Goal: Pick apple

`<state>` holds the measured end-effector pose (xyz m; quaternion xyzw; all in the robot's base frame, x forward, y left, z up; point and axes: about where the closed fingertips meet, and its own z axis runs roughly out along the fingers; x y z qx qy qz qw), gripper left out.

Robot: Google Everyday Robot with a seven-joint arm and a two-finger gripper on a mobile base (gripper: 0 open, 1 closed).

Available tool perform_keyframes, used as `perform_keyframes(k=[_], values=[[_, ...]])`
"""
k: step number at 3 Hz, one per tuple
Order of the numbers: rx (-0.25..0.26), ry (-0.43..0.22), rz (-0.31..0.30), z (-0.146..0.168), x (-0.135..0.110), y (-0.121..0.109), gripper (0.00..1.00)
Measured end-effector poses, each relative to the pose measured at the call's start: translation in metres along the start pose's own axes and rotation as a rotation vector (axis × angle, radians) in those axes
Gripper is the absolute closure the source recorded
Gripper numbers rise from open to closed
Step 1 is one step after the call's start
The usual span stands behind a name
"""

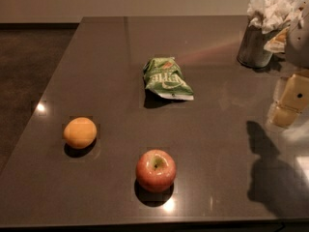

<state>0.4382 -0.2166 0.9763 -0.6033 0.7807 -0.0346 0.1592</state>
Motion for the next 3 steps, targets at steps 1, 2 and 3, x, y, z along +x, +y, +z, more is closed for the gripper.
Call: perform_keyframes(k=[1, 2, 3], values=[[0.000, 0.000, 0.000, 0.000, 0.000, 0.000, 0.00], [-0.020, -0.061, -0.004, 0.002, -0.008, 0.006, 0.00], [-0.062, -0.171, -0.053, 0.011, -0.031, 0.029, 0.00]])
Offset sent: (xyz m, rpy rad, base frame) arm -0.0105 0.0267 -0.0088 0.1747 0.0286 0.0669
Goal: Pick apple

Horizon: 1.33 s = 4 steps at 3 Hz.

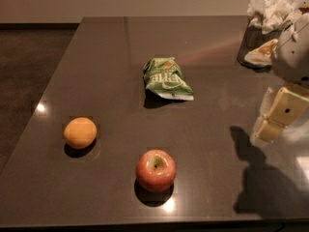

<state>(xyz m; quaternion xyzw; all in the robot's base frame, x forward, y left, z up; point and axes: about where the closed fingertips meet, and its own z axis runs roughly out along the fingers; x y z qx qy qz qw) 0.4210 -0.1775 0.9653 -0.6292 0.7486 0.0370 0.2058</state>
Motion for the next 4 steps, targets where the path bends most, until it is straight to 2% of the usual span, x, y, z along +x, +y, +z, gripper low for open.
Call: perform_keyframes(k=[1, 2, 3, 4], values=[[-0.054, -0.093, -0.074, 0.024, -0.028, 0.030, 0.00], [-0.094, -0.137, -0.118, 0.052, -0.049, 0.055, 0.00], [-0.131, -0.162, -0.156, 0.079, -0.067, 0.080, 0.00], [-0.146, -0.167, -0.204, 0.101, -0.078, 0.100, 0.00]])
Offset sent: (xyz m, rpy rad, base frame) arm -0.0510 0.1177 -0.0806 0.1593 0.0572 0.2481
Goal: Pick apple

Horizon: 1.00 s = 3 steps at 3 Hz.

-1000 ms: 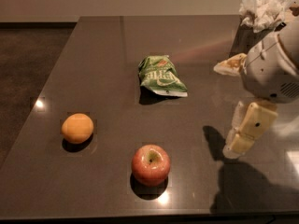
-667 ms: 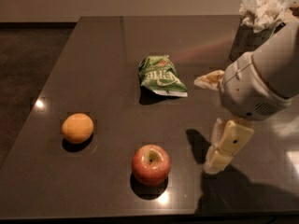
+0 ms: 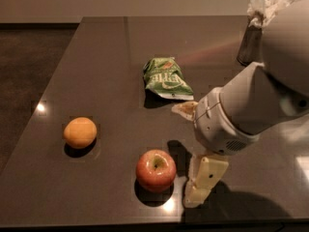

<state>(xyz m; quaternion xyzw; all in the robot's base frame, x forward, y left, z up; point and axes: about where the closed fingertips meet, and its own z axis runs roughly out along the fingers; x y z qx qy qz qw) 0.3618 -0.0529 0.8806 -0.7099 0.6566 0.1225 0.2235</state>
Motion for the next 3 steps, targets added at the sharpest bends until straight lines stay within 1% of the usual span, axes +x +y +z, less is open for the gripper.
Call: perform_keyframes(k=[1, 3], values=[[-0.016, 0.005, -0.039, 0.020, -0.007, 0.010, 0.00], [-0.045, 0.016, -0.091, 0.041, -0.017, 0.019, 0.00]])
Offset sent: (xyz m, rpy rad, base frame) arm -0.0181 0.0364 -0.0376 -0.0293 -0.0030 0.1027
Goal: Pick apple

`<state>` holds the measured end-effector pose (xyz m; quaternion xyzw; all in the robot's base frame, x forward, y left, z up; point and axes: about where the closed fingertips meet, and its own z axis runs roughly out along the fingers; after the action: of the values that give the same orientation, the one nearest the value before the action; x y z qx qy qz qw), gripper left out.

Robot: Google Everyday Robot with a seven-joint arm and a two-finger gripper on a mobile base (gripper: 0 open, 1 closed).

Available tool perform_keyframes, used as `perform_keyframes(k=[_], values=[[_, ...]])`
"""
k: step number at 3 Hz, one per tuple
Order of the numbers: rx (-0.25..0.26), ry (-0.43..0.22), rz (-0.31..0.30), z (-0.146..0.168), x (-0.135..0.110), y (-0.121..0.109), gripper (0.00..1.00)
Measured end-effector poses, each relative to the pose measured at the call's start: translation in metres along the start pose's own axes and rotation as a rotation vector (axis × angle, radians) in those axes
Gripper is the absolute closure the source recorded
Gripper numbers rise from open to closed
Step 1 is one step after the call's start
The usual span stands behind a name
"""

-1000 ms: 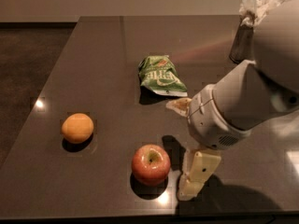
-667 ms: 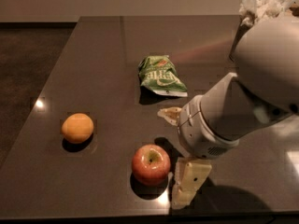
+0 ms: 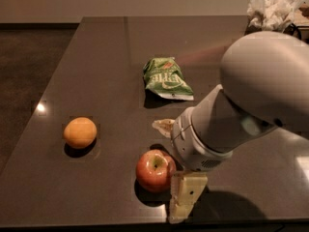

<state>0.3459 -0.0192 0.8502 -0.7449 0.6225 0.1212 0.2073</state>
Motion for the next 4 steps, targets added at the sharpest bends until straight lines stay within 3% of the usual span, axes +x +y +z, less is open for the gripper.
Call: perform_keyframes(k=[2, 4], values=[[-0.035, 0.000, -0.024, 0.011, -0.007, 0.003, 0.32], [-0.033, -0.028, 0.029, -0.015, -0.005, -0.008, 0.81]])
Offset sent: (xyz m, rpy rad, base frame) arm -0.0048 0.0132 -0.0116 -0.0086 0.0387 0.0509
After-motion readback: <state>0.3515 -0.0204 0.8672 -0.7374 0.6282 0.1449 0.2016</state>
